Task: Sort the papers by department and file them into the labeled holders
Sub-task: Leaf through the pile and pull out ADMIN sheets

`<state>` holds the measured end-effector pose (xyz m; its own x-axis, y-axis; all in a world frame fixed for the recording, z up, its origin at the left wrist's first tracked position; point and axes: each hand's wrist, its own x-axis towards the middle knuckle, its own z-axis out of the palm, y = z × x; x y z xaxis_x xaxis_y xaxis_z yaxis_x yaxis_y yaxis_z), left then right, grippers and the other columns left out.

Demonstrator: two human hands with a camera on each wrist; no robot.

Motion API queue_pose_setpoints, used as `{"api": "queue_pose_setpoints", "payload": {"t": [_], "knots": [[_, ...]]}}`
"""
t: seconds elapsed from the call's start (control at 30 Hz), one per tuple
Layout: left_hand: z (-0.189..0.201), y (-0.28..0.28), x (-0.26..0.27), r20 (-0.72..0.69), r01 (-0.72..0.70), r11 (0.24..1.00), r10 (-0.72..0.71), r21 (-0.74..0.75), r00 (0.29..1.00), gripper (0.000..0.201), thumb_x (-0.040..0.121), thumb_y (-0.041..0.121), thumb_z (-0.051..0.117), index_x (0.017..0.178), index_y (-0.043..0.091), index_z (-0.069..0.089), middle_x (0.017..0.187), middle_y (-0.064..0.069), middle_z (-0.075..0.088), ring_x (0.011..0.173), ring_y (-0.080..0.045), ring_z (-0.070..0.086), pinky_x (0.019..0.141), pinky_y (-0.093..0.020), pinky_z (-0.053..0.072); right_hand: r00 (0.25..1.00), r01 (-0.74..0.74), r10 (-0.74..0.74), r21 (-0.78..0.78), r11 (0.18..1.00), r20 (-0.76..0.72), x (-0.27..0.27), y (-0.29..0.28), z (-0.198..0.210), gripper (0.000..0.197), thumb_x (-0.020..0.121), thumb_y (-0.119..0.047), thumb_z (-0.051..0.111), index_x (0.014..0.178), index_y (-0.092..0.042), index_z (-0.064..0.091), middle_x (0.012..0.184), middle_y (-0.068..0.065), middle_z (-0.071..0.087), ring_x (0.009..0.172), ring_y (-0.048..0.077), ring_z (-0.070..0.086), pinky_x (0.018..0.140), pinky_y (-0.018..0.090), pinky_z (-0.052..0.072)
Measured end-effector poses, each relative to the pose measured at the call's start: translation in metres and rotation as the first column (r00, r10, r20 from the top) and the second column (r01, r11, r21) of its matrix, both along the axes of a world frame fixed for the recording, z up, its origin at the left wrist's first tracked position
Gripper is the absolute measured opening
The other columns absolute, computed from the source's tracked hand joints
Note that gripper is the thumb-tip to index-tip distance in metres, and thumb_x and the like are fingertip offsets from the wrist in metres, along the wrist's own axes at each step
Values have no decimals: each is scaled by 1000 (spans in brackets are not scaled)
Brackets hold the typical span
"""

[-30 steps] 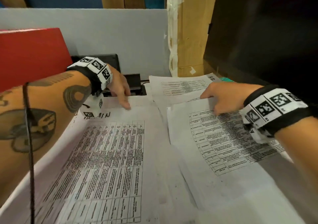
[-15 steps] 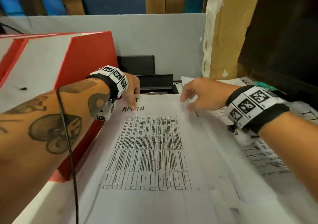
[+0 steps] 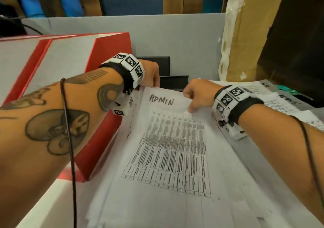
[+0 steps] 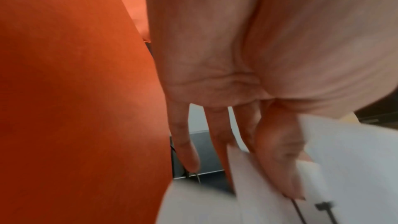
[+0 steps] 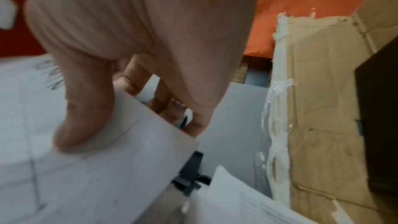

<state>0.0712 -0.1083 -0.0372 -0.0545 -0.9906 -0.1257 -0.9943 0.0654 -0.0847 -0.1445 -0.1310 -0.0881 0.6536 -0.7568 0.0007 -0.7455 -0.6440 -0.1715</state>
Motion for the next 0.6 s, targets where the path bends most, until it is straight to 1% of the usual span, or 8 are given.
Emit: {"api": "queue_pose_setpoints", "payload": {"t": [0.1, 0.23, 0.33, 0.4, 0.5, 0.53, 0.57, 0.6], "knots": [[1, 3, 8, 21, -9, 999, 9, 31, 1000, 13, 83, 22, 83, 95, 21, 80, 82, 10, 75, 82, -14, 72, 70, -24, 52, 1000, 12, -11, -57, 998, 19, -26, -8, 8, 35, 72, 12, 62, 57, -17, 50, 61, 1, 52, 64, 22, 50, 57, 26, 38], [6, 2, 4, -35, 9, 1000, -9, -14, 999, 12, 85, 25, 81, 96, 19, 82, 83, 8, 77, 78, -11, 72, 60, -17, 50, 999, 45, -46, -105, 993, -1, -52, -10, 16, 20, 89, -2, 65, 90, -21, 71, 87, -1, 69, 83, 27, 64, 72, 37, 56], [10, 5, -7, -15, 14, 1000, -14, 6, 1000, 12, 91, 24, 76, 102, 22, 80, 86, 11, 74, 84, -10, 70, 66, -20, 51, 998, 61, -60, -97, 993, 14, -60, -9, 19, 13, 86, -3, 67, 86, -11, 77, 85, 12, 74, 85, 35, 70, 72, 45, 61], [11, 5, -10, -7, 14, 999, -13, 48, 1000, 17, 91, 23, 76, 108, 22, 79, 89, 13, 74, 84, -9, 69, 72, -21, 53, 998, 59, -59, -60, 996, 5, -63, -4, 21, 10, 81, -10, 77, 90, -12, 80, 89, 10, 77, 86, 32, 71, 76, 47, 61], [9, 6, -15, -1, 34, 999, -34, 19, 999, 35, 92, 32, 75, 124, 22, 73, 117, 8, 72, 103, -13, 66, 91, -26, 49, 997, 76, -76, 4, 997, 21, -72, -3, 25, 12, 85, -24, 81, 95, -17, 79, 92, 2, 77, 89, 28, 71, 83, 46, 59], [7, 7, -21, -91, 51, 998, -54, -39, 994, 40, 93, 43, 71, 128, 23, 71, 124, 9, 69, 112, -13, 64, 99, -29, 47, 994, 103, -104, 10, 995, 38, -77, -4, 30, 13, 87, -24, 80, 99, -18, 78, 95, 1, 77, 91, 26, 71, 85, 46, 59], [5, 9, -29, -297, 52, 997, -65, -53, 953, 48, 93, 56, 65, 129, 24, 69, 127, 10, 69, 118, -13, 64, 104, -33, 47, 987, 143, -143, 2, 990, 69, -85, -6, 36, 18, 90, -23, 78, 106, -15, 77, 100, 3, 76, 93, 25, 71, 86, 46, 59], [5, 16, -36, -557, 41, 999, -34, 0, 830, 60, 90, 68, 57, 129, 24, 68, 128, 8, 70, 120, -14, 64, 105, -37, 49, 977, 179, -176, -16, 984, 121, -89, -9, 43, 22, 91, -22, 76, 110, -11, 76, 103, 7, 75, 93, 26, 70, 84, 45, 59]]}}
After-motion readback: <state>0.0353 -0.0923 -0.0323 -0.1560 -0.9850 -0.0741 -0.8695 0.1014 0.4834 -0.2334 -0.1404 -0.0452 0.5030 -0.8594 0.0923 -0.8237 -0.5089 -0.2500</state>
